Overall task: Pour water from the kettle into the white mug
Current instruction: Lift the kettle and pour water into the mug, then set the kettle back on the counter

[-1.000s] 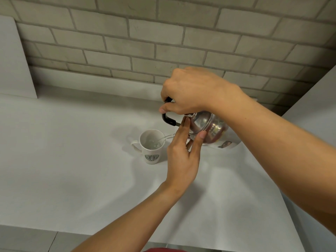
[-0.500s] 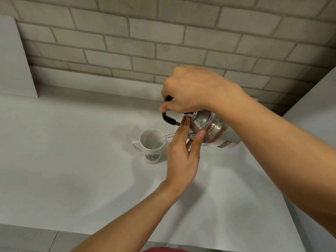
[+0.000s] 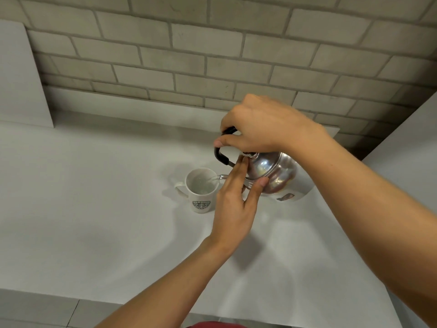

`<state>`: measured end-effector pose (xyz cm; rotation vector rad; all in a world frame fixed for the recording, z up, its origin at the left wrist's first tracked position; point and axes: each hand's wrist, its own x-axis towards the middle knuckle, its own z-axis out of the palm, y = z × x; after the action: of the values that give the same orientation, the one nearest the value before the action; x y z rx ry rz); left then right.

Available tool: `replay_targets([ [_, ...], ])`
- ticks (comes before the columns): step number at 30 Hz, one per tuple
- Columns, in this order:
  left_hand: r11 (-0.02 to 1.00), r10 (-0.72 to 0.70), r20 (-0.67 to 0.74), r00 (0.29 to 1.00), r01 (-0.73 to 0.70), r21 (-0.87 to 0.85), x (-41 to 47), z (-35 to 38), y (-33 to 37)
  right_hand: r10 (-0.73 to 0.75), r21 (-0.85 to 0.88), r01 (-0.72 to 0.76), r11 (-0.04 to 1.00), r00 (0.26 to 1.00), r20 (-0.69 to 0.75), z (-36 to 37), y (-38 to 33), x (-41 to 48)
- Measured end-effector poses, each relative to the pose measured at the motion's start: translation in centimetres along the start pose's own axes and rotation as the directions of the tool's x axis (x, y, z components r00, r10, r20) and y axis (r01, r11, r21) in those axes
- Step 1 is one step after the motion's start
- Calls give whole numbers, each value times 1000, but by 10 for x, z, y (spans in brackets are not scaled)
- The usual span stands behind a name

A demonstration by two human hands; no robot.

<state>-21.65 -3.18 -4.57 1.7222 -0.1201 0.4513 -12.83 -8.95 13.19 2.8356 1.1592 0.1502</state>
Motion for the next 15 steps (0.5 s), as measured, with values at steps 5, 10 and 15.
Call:
replay_targets([
  [5,984,39,110,993,-57,169,4,-11,-4,25,114,-10,993,991,-128,14,16,-19],
  [10,981,72,127,989,-93,170,6,-27,-4,109,235,-44,971,955,-274,29,34,-41],
  [15,984,112,-23,993,-108,139,22,-38,6,232,377,-65,924,879,-417,45,45,-67],
])
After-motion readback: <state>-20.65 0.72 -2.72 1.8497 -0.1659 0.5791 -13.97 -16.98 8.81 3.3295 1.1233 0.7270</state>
